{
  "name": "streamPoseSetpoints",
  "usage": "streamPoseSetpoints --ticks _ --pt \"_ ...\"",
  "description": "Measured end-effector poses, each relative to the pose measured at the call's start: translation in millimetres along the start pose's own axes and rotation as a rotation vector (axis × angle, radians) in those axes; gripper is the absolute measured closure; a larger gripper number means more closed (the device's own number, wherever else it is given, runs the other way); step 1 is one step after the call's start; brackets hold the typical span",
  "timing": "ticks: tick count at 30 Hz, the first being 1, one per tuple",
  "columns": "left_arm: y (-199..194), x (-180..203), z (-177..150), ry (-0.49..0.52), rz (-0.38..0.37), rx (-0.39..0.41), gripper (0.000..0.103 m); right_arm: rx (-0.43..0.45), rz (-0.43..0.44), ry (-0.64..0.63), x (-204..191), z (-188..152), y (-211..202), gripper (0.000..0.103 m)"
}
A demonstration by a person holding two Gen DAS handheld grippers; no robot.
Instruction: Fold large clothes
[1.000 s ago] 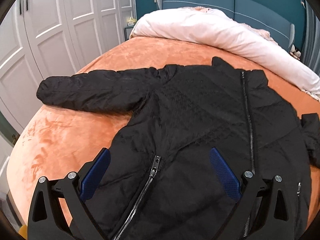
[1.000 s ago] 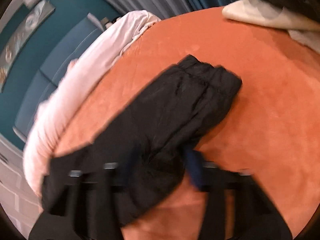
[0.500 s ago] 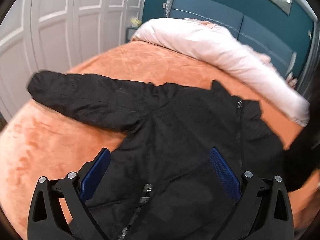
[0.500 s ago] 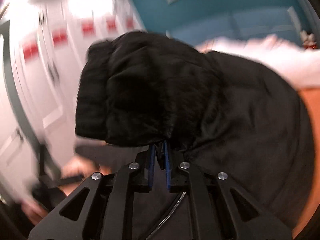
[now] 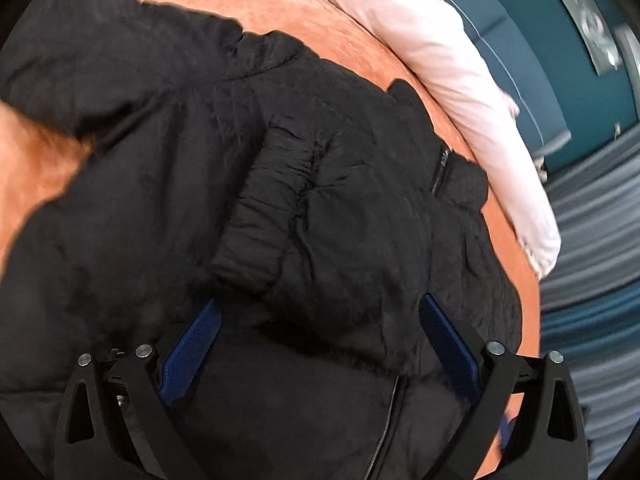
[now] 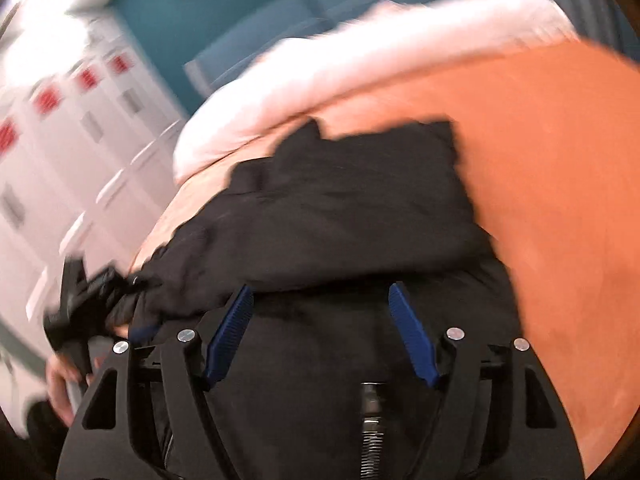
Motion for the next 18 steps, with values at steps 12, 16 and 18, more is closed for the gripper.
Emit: streamPoseSetpoints --ticks 12,16,18 --pt "0.3 43.4 44.6 0.274 0.060 0.185 0.085 0.032 -0.043 0.038 12.7 21.7 59.7 0.100" --pt "33.3 16.9 28.5 0.309 0.139 0.165 0.081 -0.022 -0.085 0.064 17.9 5.2 55.0 0.100" --pt "31.7 17.4 28.6 0.299 0.131 0.178 0.078 0.049 -0.117 0.008 3.5 13.9 27.7 0.100"
Point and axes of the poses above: each gripper's, at about its wrist camera, not at the fingertips, and y roughly the way its jaws point, x to its right, z to its top, the point moved 5 cm from there along y, roughly the way its jaws point, and after that the axes turned 13 degrees about -y, right-handed, at the moved point
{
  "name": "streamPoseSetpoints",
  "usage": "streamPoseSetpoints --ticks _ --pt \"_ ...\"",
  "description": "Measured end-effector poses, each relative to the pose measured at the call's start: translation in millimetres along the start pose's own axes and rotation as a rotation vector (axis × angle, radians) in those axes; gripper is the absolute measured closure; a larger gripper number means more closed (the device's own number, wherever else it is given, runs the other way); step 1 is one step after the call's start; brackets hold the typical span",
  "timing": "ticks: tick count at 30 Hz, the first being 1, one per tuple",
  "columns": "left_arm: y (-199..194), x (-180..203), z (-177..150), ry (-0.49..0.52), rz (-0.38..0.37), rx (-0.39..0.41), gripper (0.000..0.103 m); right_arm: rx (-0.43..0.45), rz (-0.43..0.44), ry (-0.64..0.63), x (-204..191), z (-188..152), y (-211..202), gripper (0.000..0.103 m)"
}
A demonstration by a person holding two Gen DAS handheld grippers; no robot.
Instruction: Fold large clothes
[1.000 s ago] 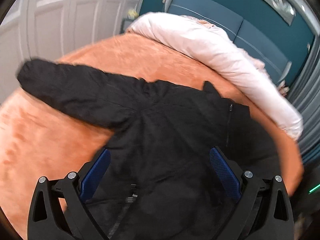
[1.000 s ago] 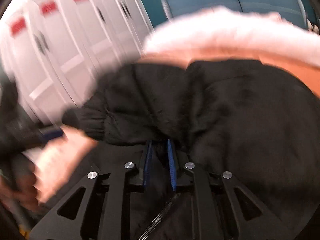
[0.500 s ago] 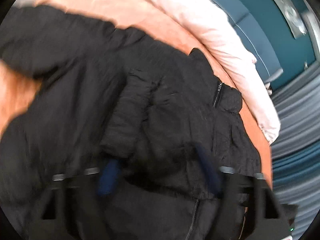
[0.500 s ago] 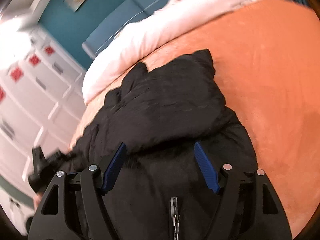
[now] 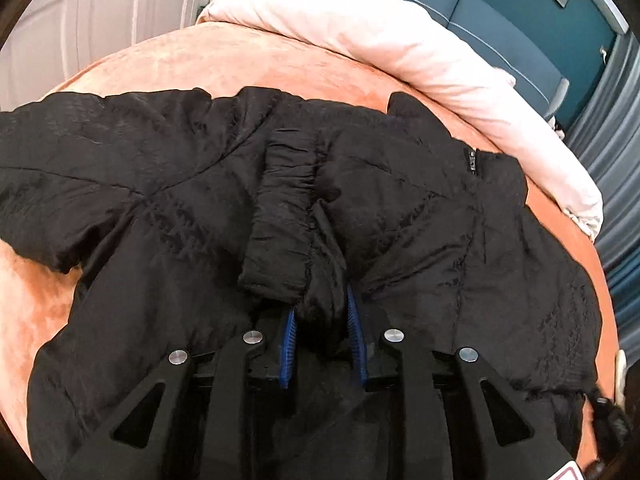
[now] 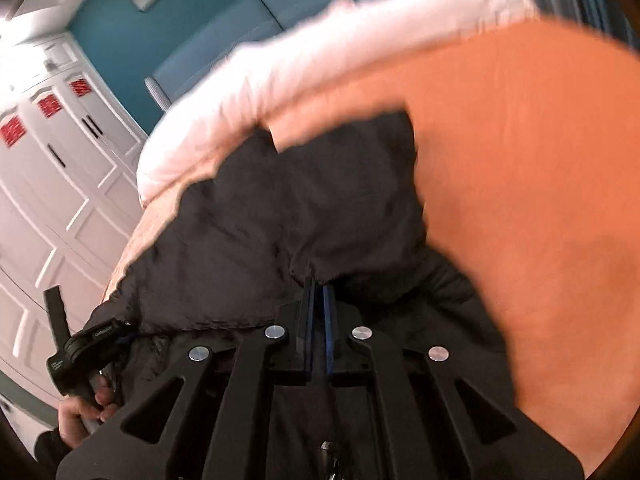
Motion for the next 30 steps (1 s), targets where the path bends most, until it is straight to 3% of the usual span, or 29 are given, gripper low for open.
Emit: streamPoseSetpoints --ticks 2,4,6,8,10,13,17,20,22,25,30 --pt "0.0 -2.6 -0.8 -0.003 -0.003 0.005 0.077 0.089 -0.009 -0.039 -13.2 15.4 -23.4 0.100" --pt "1.7 -0.4 -2.7 0.010 0.006 0.019 0.077 0.121 -0.007 -0.083 -21.6 30.4 -19.8 0.100" --pt "2.2 1.1 -5.6 0.025 0.018 0.033 0.076 0.063 -0.035 -0.113 -16.5 36.3 8.9 0.100" --pt "0.4 -0.4 -8.2 0.032 0.020 0.041 0.075 -0.106 -0.100 -0.114 4.2 14.0 66.2 0.103" --pt "4.4 -1.1 -10.0 0.031 0.010 0.042 0.074 -0.166 -0.026 -0.024 15.6 1.9 90.1 0.103" --pt "1.0 -7.9 -7.1 0.001 -0.022 0.032 0.074 -0.142 -0.116 -0.067 6.5 11.2 69.9 0.100" --pt "-36.7 -35.9 7.7 -0.120 -0.094 0.026 0.064 -0.082 -0.100 -0.153 -28.7 1.7 15.3 0.097" --pt "-83.9 -91.7 27.4 -0.226 -0.076 0.115 0.046 -0.071 -0.008 -0.228 -75.3 -26.9 -27.8 0.096" --pt "-111.2 -143.9 47.7 -0.295 0.000 0.190 0.041 -0.074 0.038 -0.277 -105.3 -49.3 -49.1 0.092" --pt "-134.9 -229.2 83.0 -0.396 0.157 0.248 0.040 -0.090 0.106 -0.331 -150.4 -81.0 -60.3 0.086" --pt "-145.8 -344.3 137.4 -0.589 0.296 0.316 0.040 -0.145 0.178 -0.386 -198.6 -131.7 -76.4 0.086"
Point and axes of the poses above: each gripper's, at about its wrist camera, not at the fingertips, and y roughly the way its jaws point, x to its right, z to its top, the point moved 5 cm from there along y, roughly the way its jaws point, and after that the axes turned 13 degrees about -y, right-handed, at the moved point
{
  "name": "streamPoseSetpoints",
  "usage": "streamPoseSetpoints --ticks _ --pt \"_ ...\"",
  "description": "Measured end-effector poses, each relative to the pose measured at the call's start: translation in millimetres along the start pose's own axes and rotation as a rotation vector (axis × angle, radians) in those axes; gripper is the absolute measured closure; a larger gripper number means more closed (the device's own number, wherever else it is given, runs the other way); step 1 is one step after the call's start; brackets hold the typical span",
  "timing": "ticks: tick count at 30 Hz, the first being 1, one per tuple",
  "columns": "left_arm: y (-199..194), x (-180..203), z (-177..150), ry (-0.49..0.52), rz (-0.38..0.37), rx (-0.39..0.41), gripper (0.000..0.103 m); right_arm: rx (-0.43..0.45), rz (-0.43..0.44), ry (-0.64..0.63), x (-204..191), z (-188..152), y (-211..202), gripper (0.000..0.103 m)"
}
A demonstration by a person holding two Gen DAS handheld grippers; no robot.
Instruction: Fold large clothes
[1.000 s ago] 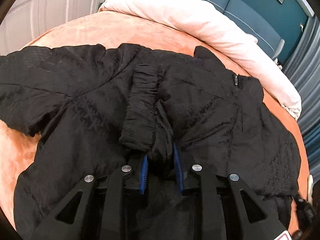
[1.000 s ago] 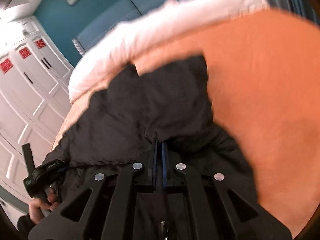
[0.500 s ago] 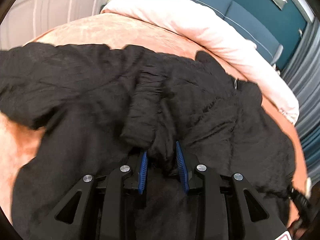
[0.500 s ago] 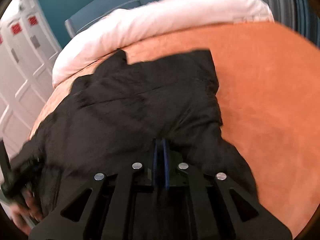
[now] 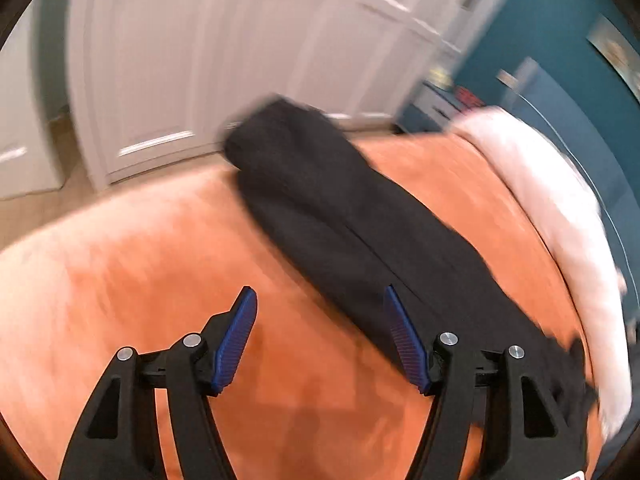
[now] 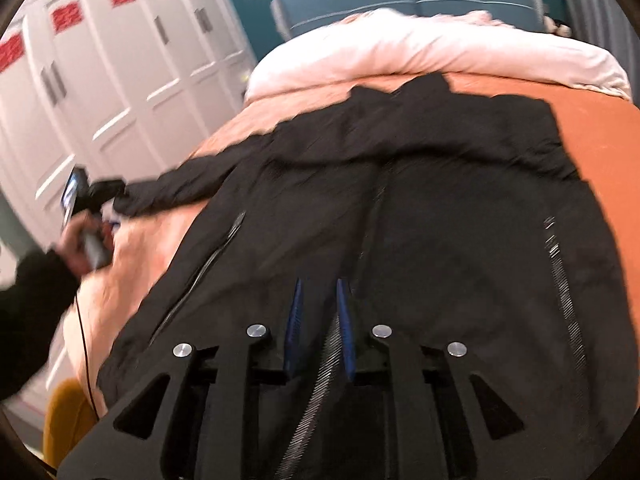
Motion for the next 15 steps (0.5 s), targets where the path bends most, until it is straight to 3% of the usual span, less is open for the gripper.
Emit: streamPoseSetpoints --ticks 4,6,8,9,11,15 --pt "34.7 -28.5 43.6 -0.205 -0.007 -0.049 0.040 -0.064 0.007 -0.057 -25.6 -13.4 15.2 0.078" --pt "50.8 -32.4 50.7 -0.293 -0.083 -0.094 0.040 -0.086 -0.003 -0.054 -25.1 -15.8 20.2 0.077" --pt "58.7 -28.8 55.3 -0.310 -0.126 -0.087 0.042 -0.100 -0.002 -0.036 -25.6 -20.3 23.5 0.077" --pt "57.6 -31.0 59.9 -0.298 -0.144 -0.086 0.047 -0.104 0.002 -0.026 -23.7 -19.9 24.4 0.077" --pt "58.5 -13.7 63.6 -0.259 -0.197 -0.112 0.088 -0.110 0.000 -0.019 -21.8 -19.5 25.8 0.077" --pt "3.1 34.6 75.5 -0.127 -0.326 -0.033 0.097 -0.106 -0.003 -0.018 -22.4 -20.6 24.5 0.076"
Point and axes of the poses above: each gripper's, at about its wrist camera, not at the fingertips, and y roughly the way its jaws point, x to its right, z to its top, the point moved 5 cm from there along y, roughly the way its jaws point, and after that the axes turned 13 degrees about -y, right-handed, at the moved point
